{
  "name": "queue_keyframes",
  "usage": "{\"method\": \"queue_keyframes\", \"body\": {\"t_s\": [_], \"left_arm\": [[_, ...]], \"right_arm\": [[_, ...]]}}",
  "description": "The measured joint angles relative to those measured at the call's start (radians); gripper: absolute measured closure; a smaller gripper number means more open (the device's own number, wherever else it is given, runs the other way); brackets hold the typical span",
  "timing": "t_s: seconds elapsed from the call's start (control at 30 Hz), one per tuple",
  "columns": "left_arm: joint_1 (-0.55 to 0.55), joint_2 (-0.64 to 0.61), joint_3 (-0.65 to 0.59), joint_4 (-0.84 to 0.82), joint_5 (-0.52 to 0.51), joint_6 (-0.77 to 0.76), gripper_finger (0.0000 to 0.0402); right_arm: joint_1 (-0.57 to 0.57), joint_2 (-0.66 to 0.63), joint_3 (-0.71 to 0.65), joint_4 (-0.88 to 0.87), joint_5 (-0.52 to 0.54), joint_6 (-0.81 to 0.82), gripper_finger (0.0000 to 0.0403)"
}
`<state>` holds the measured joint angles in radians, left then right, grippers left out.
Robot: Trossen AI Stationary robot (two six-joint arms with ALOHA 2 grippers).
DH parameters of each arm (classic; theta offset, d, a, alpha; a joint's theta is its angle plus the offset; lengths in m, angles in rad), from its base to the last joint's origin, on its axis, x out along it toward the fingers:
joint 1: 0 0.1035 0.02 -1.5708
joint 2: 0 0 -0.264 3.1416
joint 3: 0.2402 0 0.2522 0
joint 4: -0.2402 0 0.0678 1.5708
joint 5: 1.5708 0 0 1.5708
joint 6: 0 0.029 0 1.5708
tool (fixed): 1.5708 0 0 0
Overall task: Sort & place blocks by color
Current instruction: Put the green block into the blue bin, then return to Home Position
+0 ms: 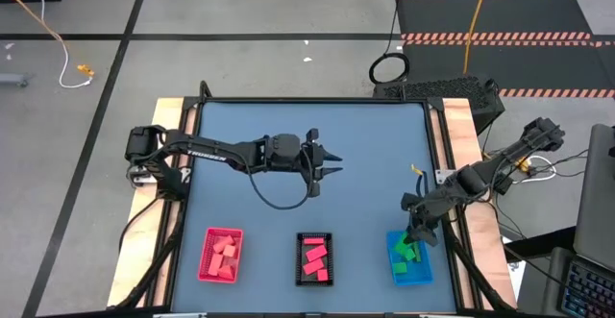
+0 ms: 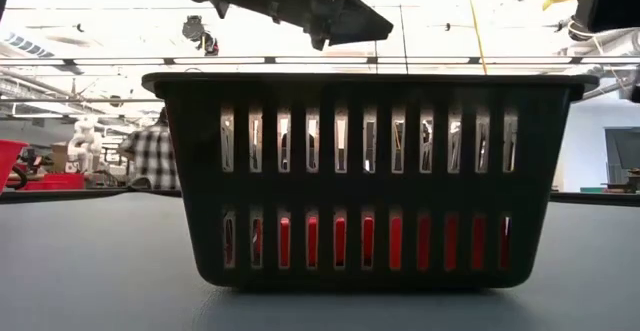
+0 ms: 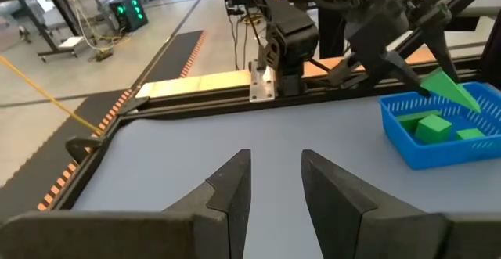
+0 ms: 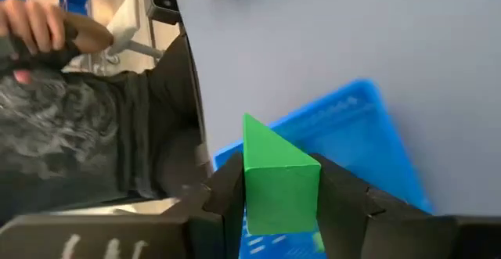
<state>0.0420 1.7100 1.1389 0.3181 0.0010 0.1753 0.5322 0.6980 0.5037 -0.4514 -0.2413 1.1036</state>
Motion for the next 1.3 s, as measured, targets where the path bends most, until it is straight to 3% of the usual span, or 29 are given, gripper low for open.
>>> {"method": "queue_keyframes", "body": {"t_s": [0.2, 0.4, 0.87, 1.3], "left_arm": [[0.003, -0.001, 0.000, -0.001, 0.000, 0.043, 0.0284], [0.017, -0.014, 0.000, -0.003, 0.000, 0.050, 0.0284], [0.008, -0.019, 0.000, -0.037, 0.000, 0.036, 0.0284], [-0.019, -0.019, 0.000, -0.081, 0.000, 0.025, 0.0284]], "right_arm": [[0.074, 0.047, 0.000, -0.002, -0.027, 0.213, 0.0292], [0.126, 0.108, 0.000, -0.002, -0.028, 0.299, 0.0289], [0.128, 0.142, 0.000, 0.040, -0.025, 0.291, 0.0272], [0.127, 0.142, 0.000, 0.017, -0.023, 0.268, 0.0195]]}}
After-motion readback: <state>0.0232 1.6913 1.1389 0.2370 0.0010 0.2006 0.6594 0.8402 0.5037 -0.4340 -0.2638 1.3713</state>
